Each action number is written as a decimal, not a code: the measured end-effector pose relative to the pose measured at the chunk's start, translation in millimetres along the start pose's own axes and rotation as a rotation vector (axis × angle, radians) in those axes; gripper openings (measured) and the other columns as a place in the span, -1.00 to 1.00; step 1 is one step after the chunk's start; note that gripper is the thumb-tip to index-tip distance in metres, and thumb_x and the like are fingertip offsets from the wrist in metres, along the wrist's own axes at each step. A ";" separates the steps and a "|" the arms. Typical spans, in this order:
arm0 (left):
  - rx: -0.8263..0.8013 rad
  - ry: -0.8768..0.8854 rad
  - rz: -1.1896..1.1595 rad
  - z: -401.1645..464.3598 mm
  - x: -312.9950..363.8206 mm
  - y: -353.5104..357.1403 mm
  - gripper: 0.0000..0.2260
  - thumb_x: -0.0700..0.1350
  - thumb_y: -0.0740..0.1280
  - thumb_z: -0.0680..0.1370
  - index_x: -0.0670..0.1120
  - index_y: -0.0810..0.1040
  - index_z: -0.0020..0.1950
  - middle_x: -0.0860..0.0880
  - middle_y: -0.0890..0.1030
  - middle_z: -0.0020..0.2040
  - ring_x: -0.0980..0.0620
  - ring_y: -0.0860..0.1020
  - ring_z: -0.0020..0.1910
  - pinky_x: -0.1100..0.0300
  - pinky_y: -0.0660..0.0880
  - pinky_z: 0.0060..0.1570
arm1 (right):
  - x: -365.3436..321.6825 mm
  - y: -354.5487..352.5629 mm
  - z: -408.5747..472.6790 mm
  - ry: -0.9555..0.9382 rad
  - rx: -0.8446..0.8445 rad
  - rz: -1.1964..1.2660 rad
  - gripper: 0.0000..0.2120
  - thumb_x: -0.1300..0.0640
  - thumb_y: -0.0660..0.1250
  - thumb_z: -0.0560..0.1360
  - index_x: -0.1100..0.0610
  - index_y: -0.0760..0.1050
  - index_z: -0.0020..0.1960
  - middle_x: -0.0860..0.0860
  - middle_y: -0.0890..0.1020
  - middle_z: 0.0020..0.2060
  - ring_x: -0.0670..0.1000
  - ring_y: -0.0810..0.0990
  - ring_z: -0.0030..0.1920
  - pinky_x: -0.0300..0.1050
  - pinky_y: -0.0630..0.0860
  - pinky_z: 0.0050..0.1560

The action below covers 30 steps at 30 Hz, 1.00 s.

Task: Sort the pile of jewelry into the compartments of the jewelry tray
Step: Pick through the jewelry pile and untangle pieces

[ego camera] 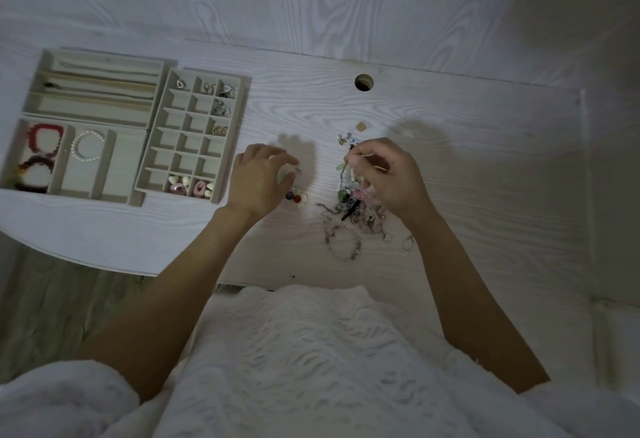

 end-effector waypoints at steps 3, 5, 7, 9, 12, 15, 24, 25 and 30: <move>-0.038 0.089 -0.292 5.0 11.0 -7.0 -0.76 -0.01 0.31 0.54 0.01 0.58 0.20 0.02 0.53 0.25 -0.07 0.38 0.33 0.12 0.23 0.31 | -6.7 -6.3 1.5 -0.022 -0.024 -0.016 -0.92 0.25 0.38 0.48 0.12 0.62 -0.06 0.11 0.63 -0.10 -0.05 0.57 -0.21 -0.21 0.52 -0.18; -0.191 0.066 -0.655 3.5 29.9 -18.2 -0.76 -0.08 0.28 0.58 0.05 0.52 0.24 0.12 0.53 0.26 0.10 0.42 0.31 0.21 0.27 0.31 | -13.7 -8.4 1.6 -0.041 -0.045 -0.013 -0.85 0.27 0.42 0.44 0.16 0.61 0.01 0.11 0.64 -0.10 -0.04 0.61 -0.15 -0.22 0.53 -0.10; -0.318 0.009 -0.935 1.1 46.2 -26.9 -0.76 -0.16 0.24 0.61 -0.03 0.51 0.27 0.06 0.59 0.20 0.16 0.49 0.24 0.25 0.36 0.27 | -22.7 -10.0 1.4 -0.073 -0.084 -0.062 -0.73 0.30 0.43 0.42 0.14 0.57 0.11 0.10 0.62 -0.08 -0.03 0.62 -0.10 -0.26 0.54 -0.02; -0.342 -0.029 -1.032 -0.9 53.4 -32.5 -0.75 -0.15 0.21 0.62 -0.10 0.52 0.27 -0.01 0.64 0.13 0.12 0.53 0.21 0.14 0.38 0.28 | -33.0 -10.8 0.5 -0.136 -0.123 -0.143 -0.65 0.35 0.37 0.44 0.12 0.51 0.19 0.06 0.60 -0.06 -0.06 0.61 -0.09 -0.27 0.53 0.03; -0.308 -0.074 -1.084 -2.4 57.4 -36.3 -0.78 -0.15 0.22 0.61 -0.12 0.56 0.21 -0.03 0.66 0.05 0.08 0.59 0.12 0.06 0.41 0.26 | -44.3 -9.9 -2.1 -0.218 -0.151 -0.202 -0.60 0.39 0.29 0.45 0.14 0.44 0.25 0.02 0.59 -0.08 -0.05 0.61 -0.10 -0.10 0.55 0.07; -0.254 -0.064 -1.009 -3.5 58.5 -39.6 -0.86 -0.09 0.31 0.56 0.03 0.62 0.07 0.06 0.66 -0.03 0.12 0.59 0.02 -0.02 0.49 0.04 | -49.0 -6.0 -4.1 -0.260 -0.192 -0.222 -0.57 0.39 0.27 0.45 0.12 0.40 0.28 0.02 0.59 -0.10 -0.05 0.60 -0.12 -0.03 0.54 0.08; -0.117 -0.075 -1.065 -8.8 53.5 -49.0 -0.93 -0.09 0.36 0.54 -0.05 0.62 -0.10 0.01 0.59 -0.18 0.10 0.50 -0.19 0.21 0.45 -0.05 | -30.6 6.1 2.8 -0.106 -0.156 -0.085 -0.49 0.29 0.26 0.42 0.09 0.34 0.36 -0.07 0.52 0.14 -0.06 0.54 0.04 -0.26 0.46 0.00; -0.109 -0.071 -1.082 -10.1 54.1 -50.7 -0.93 -0.13 0.34 0.55 -0.05 0.60 -0.11 0.08 0.57 -0.22 0.18 0.48 -0.22 0.33 0.40 -0.11 | -26.6 12.5 1.4 -0.049 -0.238 -0.080 -0.49 0.26 0.27 0.43 0.08 0.32 0.37 -0.10 0.53 0.13 -0.12 0.53 0.09 -0.32 0.44 0.01; -0.061 -0.174 -1.354 -9.2 43.3 -56.2 -0.84 -0.14 0.26 0.53 0.04 0.50 -0.24 0.08 0.41 -0.28 0.18 0.35 -0.32 0.31 0.27 -0.26 | -15.4 35.0 -10.8 0.062 -0.388 0.078 -0.81 0.21 0.18 0.60 0.19 0.48 0.16 -0.14 0.58 -0.30 -0.07 0.53 -0.21 -0.18 0.46 -0.04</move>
Point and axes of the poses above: each hand's wrist, its own z-axis towards the middle knuckle, its own y-axis out of the palm, x = y × z, the point moved 2 cm from there along z, towards the middle knuckle
